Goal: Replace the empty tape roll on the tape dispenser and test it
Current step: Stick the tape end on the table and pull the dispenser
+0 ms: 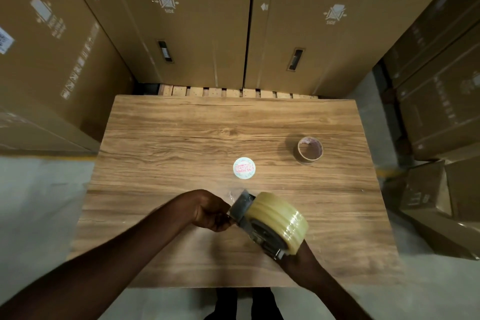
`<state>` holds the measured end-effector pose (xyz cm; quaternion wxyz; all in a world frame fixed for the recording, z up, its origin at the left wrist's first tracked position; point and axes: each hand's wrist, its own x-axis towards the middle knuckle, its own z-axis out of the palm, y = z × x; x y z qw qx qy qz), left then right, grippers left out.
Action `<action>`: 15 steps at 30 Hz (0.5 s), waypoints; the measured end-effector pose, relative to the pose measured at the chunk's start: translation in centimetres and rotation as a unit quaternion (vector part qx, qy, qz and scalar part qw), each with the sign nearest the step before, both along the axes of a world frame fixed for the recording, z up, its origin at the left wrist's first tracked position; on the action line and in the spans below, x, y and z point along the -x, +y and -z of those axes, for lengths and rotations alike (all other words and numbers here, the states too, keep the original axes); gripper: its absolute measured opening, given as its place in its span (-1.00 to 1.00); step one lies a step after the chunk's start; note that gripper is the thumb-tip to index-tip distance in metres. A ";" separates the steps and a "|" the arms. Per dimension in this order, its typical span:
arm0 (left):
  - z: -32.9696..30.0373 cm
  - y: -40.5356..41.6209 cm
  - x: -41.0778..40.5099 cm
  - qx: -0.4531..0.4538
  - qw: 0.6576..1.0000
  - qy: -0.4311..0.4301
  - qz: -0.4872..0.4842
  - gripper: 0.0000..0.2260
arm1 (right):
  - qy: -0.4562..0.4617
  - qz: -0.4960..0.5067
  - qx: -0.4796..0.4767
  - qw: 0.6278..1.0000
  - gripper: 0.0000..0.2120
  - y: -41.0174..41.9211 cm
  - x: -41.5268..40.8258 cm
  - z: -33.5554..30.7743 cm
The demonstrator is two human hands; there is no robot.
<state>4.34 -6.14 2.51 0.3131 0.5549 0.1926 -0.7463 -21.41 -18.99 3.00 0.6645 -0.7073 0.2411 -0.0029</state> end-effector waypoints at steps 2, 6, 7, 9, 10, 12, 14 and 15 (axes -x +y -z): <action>0.0 -0.4 0.3 -0.004 0.999 -0.005 0.032 -0.77 | 0.000 -0.008 0.005 1.000 -0.31 -0.4 0.2 -0.3; 0.2 -0.8 1.0 -0.020 0.998 -0.013 0.066 -0.69 | -0.014 -0.012 0.034 0.999 -0.28 -1.0 0.3 -0.5; -0.1 -1.0 1.0 -0.020 0.997 -0.006 0.072 -0.67 | -0.020 -0.013 0.032 0.999 -0.29 -1.1 0.1 -0.8; -0.7 -1.3 0.7 -0.013 0.993 0.008 0.117 -0.59 | -0.028 -0.020 0.034 0.999 -0.28 -1.2 -0.3 -1.6; -1.0 -1.4 0.6 -0.005 0.989 0.014 0.148 -0.54 | -0.028 -0.025 0.033 0.999 -0.25 -1.2 -0.5 -1.9; -1.8 -1.7 0.3 0.005 0.979 0.018 0.202 -0.53 | -0.025 -0.043 0.021 0.999 -0.20 -1.3 -0.7 -2.0; -2.3 -1.8 0.2 -0.006 0.977 0.002 0.213 -0.64 | -0.024 -0.045 0.022 0.998 -0.28 -1.4 -0.4 -1.7; -2.4 -1.8 0.2 -0.014 0.977 -0.010 0.213 -0.69 | -0.018 -0.047 0.023 0.998 -0.39 -1.5 -0.3 -1.4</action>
